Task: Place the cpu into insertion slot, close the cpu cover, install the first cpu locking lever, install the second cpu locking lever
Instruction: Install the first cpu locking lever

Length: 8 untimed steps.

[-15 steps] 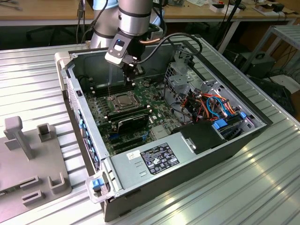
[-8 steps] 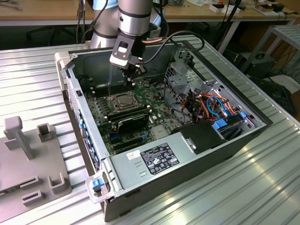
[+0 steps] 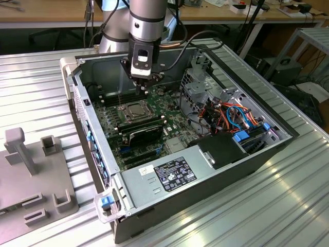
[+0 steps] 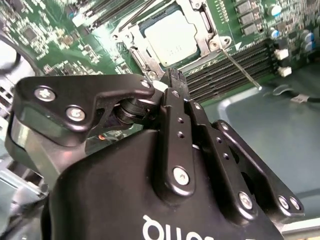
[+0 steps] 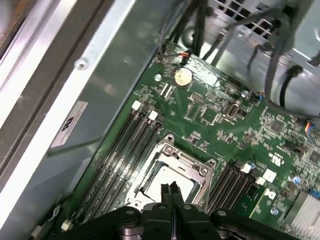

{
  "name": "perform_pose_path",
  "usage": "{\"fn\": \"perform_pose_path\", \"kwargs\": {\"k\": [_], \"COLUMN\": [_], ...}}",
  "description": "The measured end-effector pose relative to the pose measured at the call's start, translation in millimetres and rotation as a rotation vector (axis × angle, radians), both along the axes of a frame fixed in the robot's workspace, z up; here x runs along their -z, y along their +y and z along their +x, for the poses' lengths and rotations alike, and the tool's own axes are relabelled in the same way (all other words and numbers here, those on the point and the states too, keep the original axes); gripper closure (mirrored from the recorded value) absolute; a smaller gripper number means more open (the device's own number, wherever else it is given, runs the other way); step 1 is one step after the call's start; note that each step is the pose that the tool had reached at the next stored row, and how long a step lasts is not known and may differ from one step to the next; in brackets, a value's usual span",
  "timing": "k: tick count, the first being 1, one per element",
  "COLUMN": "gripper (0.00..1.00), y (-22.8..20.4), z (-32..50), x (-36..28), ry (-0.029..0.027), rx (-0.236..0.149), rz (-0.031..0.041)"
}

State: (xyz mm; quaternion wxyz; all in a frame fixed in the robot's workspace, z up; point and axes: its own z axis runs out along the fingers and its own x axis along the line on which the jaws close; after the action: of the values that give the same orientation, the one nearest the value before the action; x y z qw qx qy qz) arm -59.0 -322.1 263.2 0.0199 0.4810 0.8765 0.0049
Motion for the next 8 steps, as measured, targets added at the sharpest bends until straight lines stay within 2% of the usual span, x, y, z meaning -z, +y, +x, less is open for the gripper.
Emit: {"fn": "perform_pose_path", "kwargs": {"k": [1, 5, 8], "gripper": [0.89, 0.89, 0.89], "y": [0.0, 0.0, 0.0], "z": [-0.5, -5.0, -11.0], "x": [0.1, -0.3, -1.0], "ry": [-0.0002, -0.0005, -0.0037], "rx": [-0.012, -0.017, -0.018], "rz": [0.0002, 0.0001, 0.0002]}}
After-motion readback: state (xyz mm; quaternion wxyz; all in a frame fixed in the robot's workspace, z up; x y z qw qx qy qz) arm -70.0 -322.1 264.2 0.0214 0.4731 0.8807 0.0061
